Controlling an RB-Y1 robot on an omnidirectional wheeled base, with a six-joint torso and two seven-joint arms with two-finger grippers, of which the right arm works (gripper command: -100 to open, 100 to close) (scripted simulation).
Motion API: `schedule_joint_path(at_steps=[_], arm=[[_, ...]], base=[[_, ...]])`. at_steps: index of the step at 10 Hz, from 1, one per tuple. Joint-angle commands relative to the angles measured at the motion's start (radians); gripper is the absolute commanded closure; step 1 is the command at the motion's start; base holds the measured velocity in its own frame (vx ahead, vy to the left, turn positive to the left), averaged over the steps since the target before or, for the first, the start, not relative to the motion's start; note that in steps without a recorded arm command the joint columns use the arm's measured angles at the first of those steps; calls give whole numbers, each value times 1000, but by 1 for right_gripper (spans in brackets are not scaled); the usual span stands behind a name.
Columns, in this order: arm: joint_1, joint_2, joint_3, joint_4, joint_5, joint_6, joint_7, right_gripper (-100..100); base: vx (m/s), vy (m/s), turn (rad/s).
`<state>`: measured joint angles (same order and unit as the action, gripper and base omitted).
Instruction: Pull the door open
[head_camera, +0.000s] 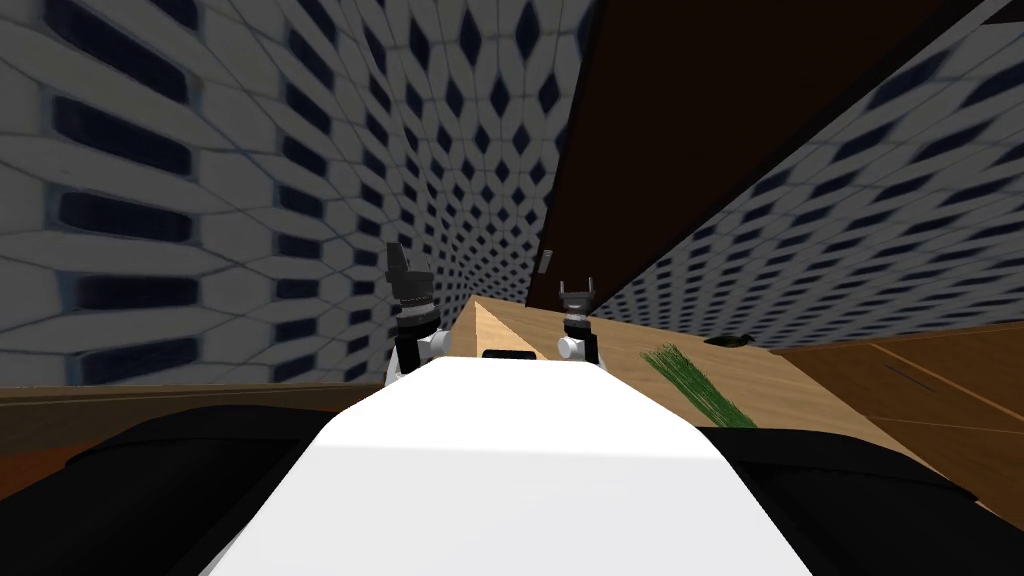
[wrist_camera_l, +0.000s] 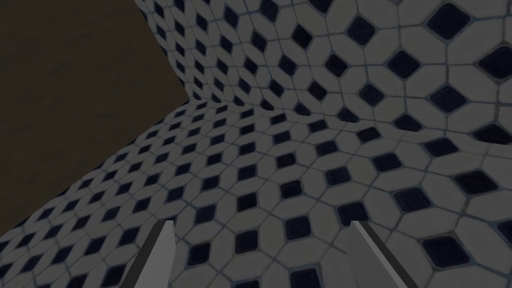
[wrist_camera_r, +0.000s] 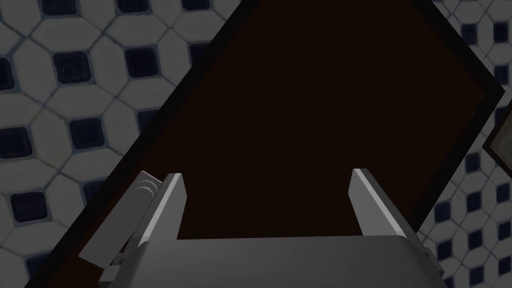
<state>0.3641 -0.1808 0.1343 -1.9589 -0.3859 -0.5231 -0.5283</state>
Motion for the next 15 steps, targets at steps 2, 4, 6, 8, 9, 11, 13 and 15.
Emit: schedule_joint_path(at_steps=[2,4,6,8,9,11,13,15], arm=[[-13,-15,7,43,-51,7,-40,-100],[-24,-26,12,75,-90,13,-68,-100],[-35,-37,16,107,-129,20,-96,-100],[-46,-48,21,138,-167,27,-124,-100],[-52,-53,23,154,-185,30,-137,-100],[-63,-63,28,185,-223,37,-165,-100],[-74,-73,33,215,-259,43,-191,-100],[-84,-83,37,244,-295,49,-217,-100]], base=[[100,6,-6],[91,20,-6],[99,10,-6],[107,7,-6],[104,19,-4],[98,10,-8],[89,16,-4],[104,7,-5]])
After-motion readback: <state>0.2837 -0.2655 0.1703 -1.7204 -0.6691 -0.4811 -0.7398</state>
